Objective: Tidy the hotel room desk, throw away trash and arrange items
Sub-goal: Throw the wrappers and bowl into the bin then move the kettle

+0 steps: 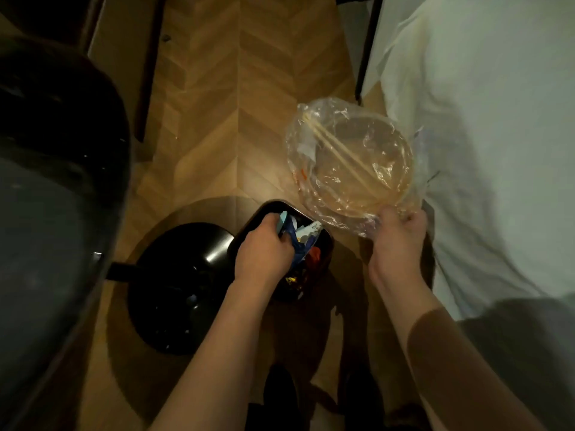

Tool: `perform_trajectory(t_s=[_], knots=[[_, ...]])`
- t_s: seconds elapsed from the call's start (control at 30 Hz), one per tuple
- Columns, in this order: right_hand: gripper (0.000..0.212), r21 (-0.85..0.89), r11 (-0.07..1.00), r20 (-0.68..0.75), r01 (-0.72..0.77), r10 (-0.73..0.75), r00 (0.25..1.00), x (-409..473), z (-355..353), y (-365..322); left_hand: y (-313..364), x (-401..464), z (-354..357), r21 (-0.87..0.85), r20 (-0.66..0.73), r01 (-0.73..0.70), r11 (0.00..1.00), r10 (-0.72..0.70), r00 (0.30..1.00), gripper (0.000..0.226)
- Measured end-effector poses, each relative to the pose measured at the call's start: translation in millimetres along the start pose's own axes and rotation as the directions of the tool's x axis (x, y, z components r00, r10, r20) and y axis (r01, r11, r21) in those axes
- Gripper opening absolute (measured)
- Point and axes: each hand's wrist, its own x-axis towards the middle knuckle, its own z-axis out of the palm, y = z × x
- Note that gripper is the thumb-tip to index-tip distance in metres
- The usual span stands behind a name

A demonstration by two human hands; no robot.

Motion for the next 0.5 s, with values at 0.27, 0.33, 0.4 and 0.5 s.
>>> perform_trajectory(t_s=[0.27,0.33,0.4,0.5], knots=[[0.017,0.061,0.996,0.109,0.066,-0.072,0.991,88.2,5.6,159.6,-81.1,107.9,114.8,0.105,0.086,-0.116,0.988,0.107,0.991,0.027],[0.016,0.086,0.994,0.128,0.061,-0.072,0.989,100.5,12.0,175.9,-99.1,130.0,134.0,0.133,0.135,-0.145,0.98,0.127,0.983,0.025],[0.014,0.097,0.992,0.135,0.077,-0.09,0.987,108.1,19.1,178.7,-109.1,141.0,144.1,0.172,0.195,-0.153,0.973,0.119,0.973,0.028],[0.016,0.093,0.99,0.179,0.107,-0.122,0.976,110.4,30.9,167.9,-114.6,143.7,149.5,0.203,0.162,-0.15,0.968,0.118,0.98,0.04]])
